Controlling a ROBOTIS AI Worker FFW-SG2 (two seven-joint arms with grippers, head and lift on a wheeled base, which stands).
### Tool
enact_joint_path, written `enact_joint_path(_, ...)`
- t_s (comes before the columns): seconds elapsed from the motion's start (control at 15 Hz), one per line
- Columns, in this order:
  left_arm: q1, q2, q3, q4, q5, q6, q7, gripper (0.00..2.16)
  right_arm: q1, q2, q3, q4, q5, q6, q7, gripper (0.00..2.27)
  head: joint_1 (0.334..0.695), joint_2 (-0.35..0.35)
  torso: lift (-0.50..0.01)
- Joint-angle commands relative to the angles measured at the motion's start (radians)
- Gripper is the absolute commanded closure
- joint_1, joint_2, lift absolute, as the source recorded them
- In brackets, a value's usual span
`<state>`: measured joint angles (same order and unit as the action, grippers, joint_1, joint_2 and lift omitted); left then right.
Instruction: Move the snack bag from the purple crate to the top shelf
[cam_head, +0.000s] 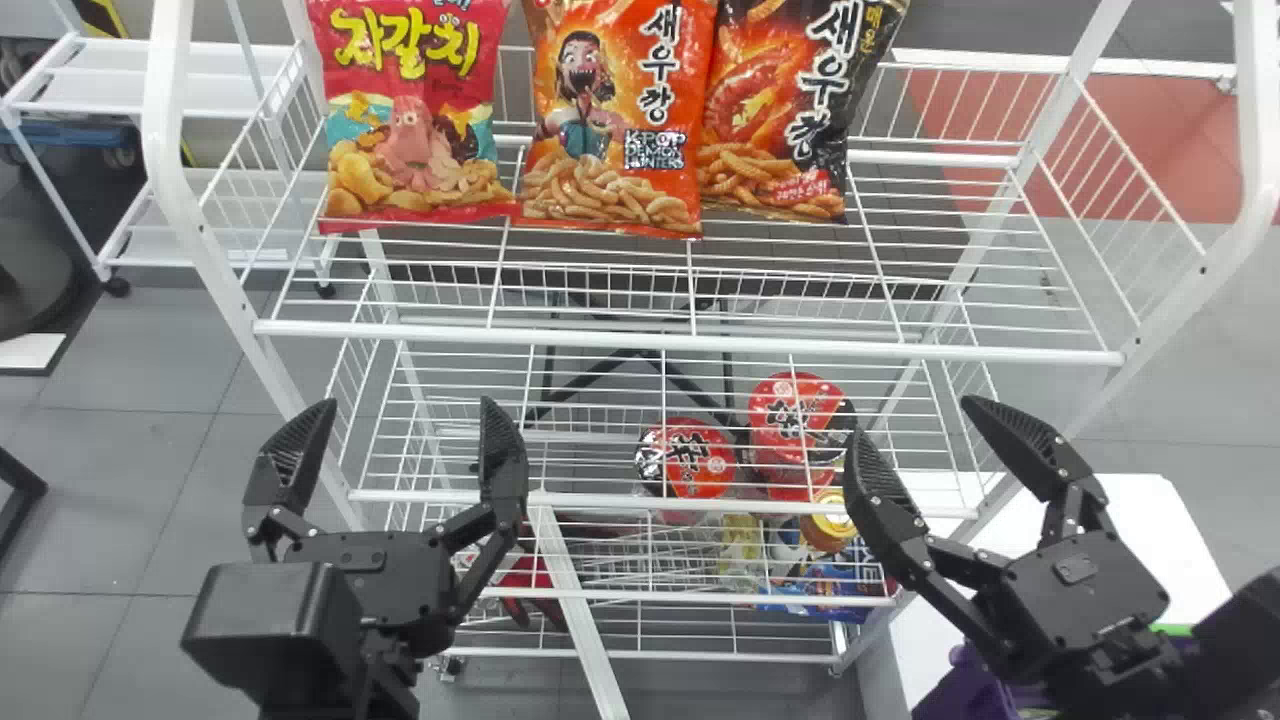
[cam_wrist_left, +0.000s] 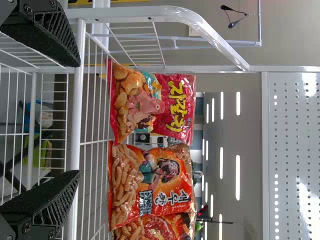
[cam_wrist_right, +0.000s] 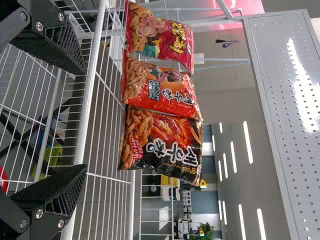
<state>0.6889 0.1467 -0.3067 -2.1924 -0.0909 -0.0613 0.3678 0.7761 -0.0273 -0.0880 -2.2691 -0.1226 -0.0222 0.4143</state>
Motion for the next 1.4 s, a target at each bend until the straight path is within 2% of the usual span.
enact_joint_path(0.0, 0.001, 0.001, 0.0, 0.0, -0.001, -0.001, 0.0, 0.03, 0.0, 0.0, 0.001, 0.0, 0.0, 0.0, 0.001, 0.17, 0.695, -0.05, -0.149)
enact_joint_path(1.33, 0.008, -0.001, 0.003, -0.003, -0.012, -0.025, 0.0, 0.03, -0.001, -0.006, -0.001, -0.006, -0.002, 0.0, 0.017, 0.17, 0.695, -0.042, -0.228)
